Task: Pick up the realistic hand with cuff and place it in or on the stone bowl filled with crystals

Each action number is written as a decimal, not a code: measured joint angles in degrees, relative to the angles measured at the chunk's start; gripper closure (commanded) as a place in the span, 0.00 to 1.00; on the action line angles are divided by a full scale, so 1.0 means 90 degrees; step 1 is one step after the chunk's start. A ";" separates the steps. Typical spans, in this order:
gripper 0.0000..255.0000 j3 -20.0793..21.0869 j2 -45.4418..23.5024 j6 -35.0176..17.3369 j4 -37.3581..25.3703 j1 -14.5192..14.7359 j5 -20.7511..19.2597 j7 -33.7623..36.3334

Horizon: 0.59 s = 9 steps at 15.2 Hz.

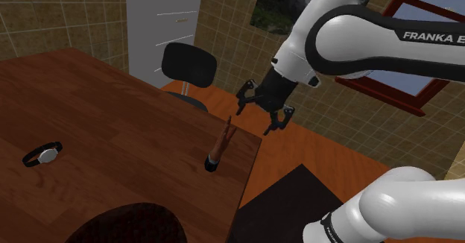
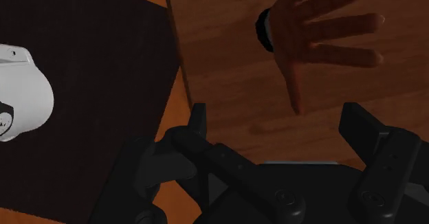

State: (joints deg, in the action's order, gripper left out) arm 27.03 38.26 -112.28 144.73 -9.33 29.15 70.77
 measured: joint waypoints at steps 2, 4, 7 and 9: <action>0.00 0.0371 -0.0312 -0.0500 -0.0058 -0.0172 0.0247 0.0705; 0.00 0.0552 -0.0506 -0.0809 -0.0065 -0.0274 0.0356 0.1031; 0.00 0.0712 -0.0671 -0.1129 0.0038 -0.0292 0.0449 0.1126; 0.00 0.0812 -0.0796 -0.1360 0.0132 -0.0292 0.0503 0.1122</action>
State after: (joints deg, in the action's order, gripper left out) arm 34.34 31.09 -124.52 145.92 -11.96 33.68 80.87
